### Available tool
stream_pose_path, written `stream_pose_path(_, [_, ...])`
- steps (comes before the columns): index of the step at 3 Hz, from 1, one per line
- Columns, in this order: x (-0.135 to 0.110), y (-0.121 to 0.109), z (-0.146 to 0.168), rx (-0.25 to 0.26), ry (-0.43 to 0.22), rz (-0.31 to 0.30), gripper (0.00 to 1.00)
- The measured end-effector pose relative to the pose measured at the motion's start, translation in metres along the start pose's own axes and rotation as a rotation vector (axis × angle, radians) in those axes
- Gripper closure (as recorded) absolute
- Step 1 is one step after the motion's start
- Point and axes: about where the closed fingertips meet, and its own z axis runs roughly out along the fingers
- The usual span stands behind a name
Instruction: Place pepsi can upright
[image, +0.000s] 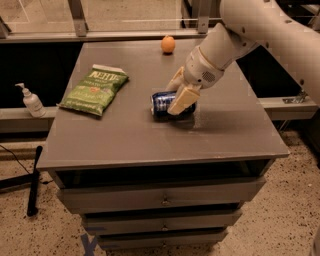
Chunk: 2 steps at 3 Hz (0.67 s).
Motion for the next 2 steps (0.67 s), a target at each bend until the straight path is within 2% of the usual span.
stream_pose_path(1, [0.0004,0.0047,0.0029,-0.006,0.050,-0.025,0.00])
stream_pose_path(2, [-0.0007,0.0082,0.0050,-0.011,0.095,-0.049,0.00])
